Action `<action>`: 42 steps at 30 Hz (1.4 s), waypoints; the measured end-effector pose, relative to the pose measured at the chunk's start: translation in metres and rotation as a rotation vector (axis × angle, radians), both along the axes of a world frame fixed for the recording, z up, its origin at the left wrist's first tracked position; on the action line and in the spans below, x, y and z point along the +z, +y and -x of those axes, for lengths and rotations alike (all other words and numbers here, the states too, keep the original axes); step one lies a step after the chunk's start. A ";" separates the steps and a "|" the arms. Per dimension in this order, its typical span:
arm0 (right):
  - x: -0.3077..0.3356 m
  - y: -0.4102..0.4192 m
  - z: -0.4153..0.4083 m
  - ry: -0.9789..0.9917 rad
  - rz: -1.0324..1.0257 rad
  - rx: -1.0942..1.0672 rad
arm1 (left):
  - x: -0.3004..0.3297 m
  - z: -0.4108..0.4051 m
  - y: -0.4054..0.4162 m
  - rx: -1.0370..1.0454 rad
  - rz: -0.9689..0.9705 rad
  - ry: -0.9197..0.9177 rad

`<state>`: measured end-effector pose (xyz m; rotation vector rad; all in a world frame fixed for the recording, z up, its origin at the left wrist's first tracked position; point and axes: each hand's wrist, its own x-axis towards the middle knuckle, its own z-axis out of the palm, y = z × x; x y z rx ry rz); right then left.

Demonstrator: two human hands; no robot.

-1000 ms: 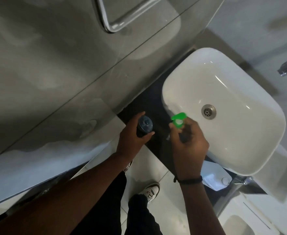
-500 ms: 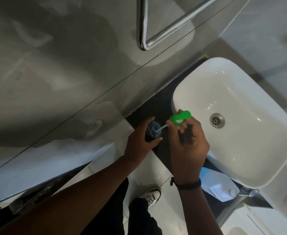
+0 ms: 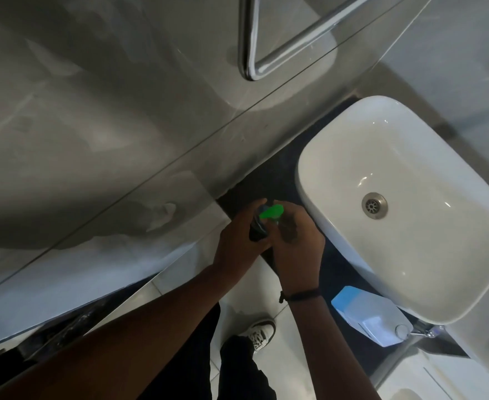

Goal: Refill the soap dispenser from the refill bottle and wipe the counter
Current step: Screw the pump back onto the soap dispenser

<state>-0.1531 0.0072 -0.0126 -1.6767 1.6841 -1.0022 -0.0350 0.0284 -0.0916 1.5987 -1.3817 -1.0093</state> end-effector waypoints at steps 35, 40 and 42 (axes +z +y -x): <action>-0.015 -0.004 0.010 -0.040 -0.187 0.158 | 0.000 -0.003 -0.001 -0.011 0.011 -0.004; -0.013 0.001 0.009 -0.036 -0.117 0.051 | 0.001 -0.002 0.001 0.002 0.019 0.015; -0.013 -0.006 0.004 -0.017 -0.195 -0.001 | 0.001 -0.002 0.000 0.010 0.026 0.003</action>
